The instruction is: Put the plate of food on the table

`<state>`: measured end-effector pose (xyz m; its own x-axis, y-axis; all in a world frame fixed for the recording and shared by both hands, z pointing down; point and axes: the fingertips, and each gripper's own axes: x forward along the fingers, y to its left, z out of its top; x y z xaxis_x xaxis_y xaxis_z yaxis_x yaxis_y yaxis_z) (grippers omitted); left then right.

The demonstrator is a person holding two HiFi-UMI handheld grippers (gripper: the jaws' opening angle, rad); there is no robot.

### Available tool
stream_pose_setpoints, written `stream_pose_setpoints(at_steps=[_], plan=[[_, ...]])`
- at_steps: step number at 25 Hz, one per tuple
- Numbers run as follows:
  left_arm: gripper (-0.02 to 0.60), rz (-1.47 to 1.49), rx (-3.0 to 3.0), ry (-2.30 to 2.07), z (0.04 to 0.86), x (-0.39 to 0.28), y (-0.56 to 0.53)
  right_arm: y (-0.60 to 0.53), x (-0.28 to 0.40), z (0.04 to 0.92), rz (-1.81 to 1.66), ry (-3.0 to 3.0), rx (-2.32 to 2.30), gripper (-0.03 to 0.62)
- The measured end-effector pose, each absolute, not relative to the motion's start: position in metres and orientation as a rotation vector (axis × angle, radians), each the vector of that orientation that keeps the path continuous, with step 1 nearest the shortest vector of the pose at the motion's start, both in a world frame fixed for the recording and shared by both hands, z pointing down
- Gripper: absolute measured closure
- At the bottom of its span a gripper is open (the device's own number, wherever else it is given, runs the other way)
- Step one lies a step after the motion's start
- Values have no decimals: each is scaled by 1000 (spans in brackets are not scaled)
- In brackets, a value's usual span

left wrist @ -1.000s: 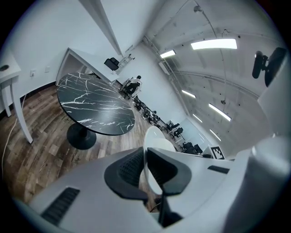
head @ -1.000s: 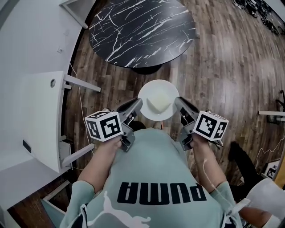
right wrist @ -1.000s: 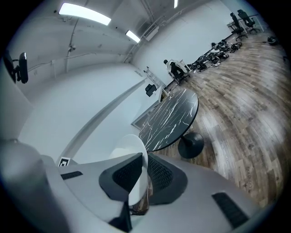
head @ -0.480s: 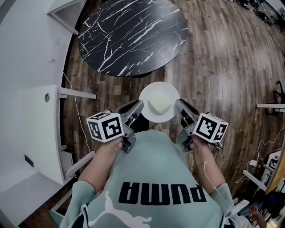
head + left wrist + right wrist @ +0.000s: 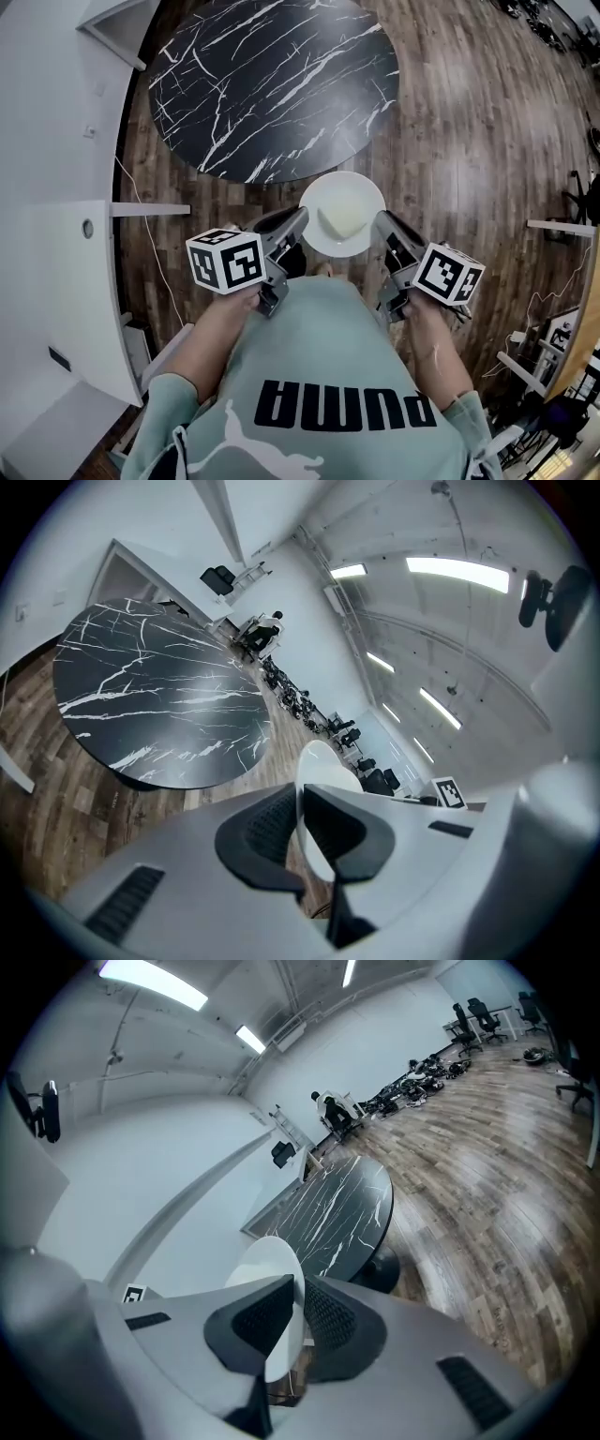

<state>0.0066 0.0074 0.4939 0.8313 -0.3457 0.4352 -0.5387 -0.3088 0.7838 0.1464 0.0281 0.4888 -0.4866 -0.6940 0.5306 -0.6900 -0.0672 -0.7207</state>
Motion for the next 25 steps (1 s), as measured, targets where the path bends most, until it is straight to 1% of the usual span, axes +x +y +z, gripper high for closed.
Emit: stream_pose_setpoints(at_steps=[10, 14, 25], plan=[[549, 208, 1923, -607, 492, -16, -57, -35, 123, 482, -1637, 2142, -1646, 554], [549, 176, 1955, -592, 480, -21, -88, -66, 119, 469, -1576, 2135, -1676, 554], [551, 111, 1992, -593, 470, -47, -128, -106, 93, 456, -1511, 2169, -1699, 554]])
